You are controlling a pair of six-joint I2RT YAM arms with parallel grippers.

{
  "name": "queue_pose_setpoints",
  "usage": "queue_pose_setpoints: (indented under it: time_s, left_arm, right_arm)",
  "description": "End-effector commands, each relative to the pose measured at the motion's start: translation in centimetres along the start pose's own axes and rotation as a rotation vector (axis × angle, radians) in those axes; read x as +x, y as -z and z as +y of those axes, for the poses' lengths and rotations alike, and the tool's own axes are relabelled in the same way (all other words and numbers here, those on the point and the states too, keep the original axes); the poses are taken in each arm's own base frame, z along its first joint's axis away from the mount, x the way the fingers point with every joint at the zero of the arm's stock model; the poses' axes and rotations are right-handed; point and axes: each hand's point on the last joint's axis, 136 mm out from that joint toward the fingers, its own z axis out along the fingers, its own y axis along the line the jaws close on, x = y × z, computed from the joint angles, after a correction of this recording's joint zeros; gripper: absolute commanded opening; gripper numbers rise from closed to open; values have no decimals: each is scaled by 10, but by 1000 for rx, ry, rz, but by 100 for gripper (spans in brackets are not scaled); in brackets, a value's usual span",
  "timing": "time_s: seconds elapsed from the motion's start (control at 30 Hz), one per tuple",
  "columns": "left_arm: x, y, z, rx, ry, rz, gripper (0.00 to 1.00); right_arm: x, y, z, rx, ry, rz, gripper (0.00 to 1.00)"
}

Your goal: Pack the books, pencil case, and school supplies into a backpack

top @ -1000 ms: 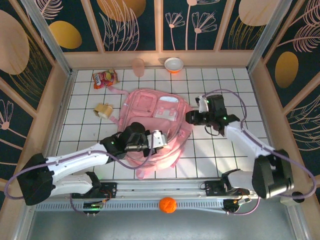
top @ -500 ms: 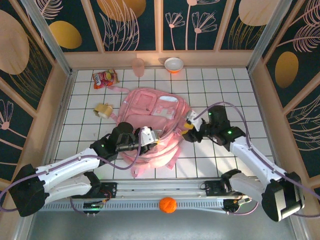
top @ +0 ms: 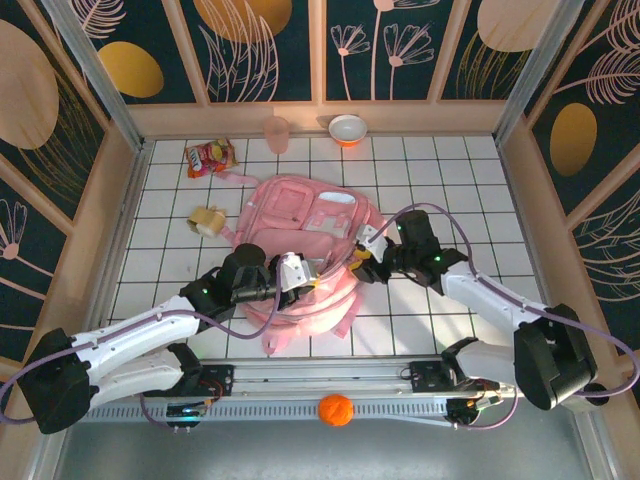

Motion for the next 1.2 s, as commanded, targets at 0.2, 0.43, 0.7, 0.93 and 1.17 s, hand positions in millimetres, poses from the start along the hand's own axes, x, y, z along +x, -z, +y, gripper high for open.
queue_pose_setpoints:
  time_s: [0.2, 0.43, 0.7, 0.93, 1.17]
  left_arm:
    - [-47, 7, 7, -13, -66, -162, 0]
    - [-38, 6, 1, 15, -78, -129, 0]
    - [-32, 0, -18, 146, -138, -96, 0]
    - [-28, 1, -24, 175, -169, -75, 0]
    - [-29, 1, -24, 175, -155, -90, 0]
  right_arm:
    - [-10, 4, -9, 5, -64, -22, 0]
    - [-9, 24, -46, 118, -117, 14, 0]
    - [8, 14, -96, 281, -188, 92, 0]
    - [15, 13, -138, 421, -248, 129, 0]
    - [14, 13, -152, 472, -318, 123, 0]
